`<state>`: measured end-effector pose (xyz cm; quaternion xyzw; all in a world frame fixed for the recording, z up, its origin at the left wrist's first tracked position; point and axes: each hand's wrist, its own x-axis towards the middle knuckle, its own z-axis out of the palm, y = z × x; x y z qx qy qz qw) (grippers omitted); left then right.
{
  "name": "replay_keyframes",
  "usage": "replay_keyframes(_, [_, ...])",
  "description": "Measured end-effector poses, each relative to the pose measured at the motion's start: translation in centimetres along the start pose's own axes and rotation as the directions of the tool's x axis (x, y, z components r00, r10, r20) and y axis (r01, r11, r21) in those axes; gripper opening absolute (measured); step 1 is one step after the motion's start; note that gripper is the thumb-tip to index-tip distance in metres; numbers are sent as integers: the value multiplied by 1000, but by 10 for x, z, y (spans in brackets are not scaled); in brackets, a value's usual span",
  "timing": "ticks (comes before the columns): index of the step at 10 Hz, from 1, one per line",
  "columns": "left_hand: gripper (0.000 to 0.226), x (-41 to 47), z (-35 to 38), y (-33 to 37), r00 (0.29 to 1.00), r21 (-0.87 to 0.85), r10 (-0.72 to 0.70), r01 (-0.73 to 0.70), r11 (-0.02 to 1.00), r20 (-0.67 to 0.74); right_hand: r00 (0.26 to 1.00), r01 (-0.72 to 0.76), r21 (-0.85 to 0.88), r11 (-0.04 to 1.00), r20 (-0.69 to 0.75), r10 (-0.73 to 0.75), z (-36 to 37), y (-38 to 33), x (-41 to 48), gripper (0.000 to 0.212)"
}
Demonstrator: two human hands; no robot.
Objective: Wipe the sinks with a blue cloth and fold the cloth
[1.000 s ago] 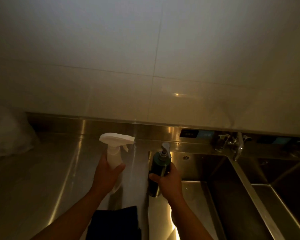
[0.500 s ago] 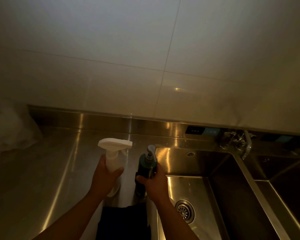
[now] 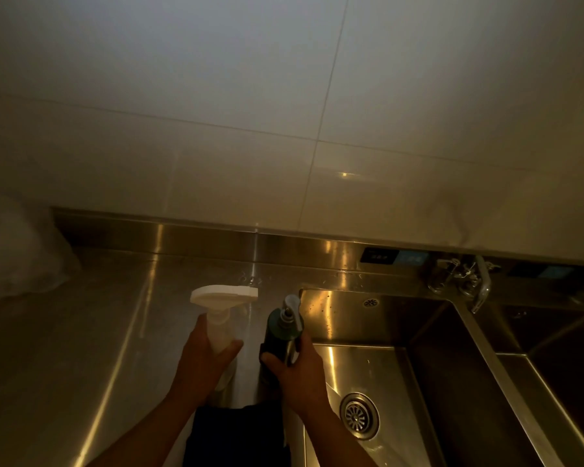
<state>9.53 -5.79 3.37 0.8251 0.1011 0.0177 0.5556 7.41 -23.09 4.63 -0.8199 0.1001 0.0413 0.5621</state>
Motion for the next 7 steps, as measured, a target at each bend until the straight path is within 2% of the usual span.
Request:
replay_keyframes(2, [71,3,0,-2,1000,24,-3,3,1000,5,1000,-5,15,1000,10,5,3,1,0,65])
replay_keyframes(3, [80,5,-4,-3,996,36,-56,53,998,71,999,-20,13,1000,46,19,0,-1,-2,80])
replay_keyframes(4, [117,-10,-15,-14,976,157,-217,209,965,34,993,-93,-127,988,57,101,-8,7,-14,109])
replay_keyframes(5, [114,-37,-23,-41,956,362,-284,241,901,69,974,-154,-306,940,111,195,-20,27,-27,104])
replay_keyframes(6, [93,-60,-27,-56,954,537,-295,224,813,49,940,-187,-465,866,171,295,-29,33,-41,89])
replay_keyframes(7, [84,-70,-28,-51,961,659,-271,168,733,57,946,-141,-561,816,166,278,-30,28,-53,78])
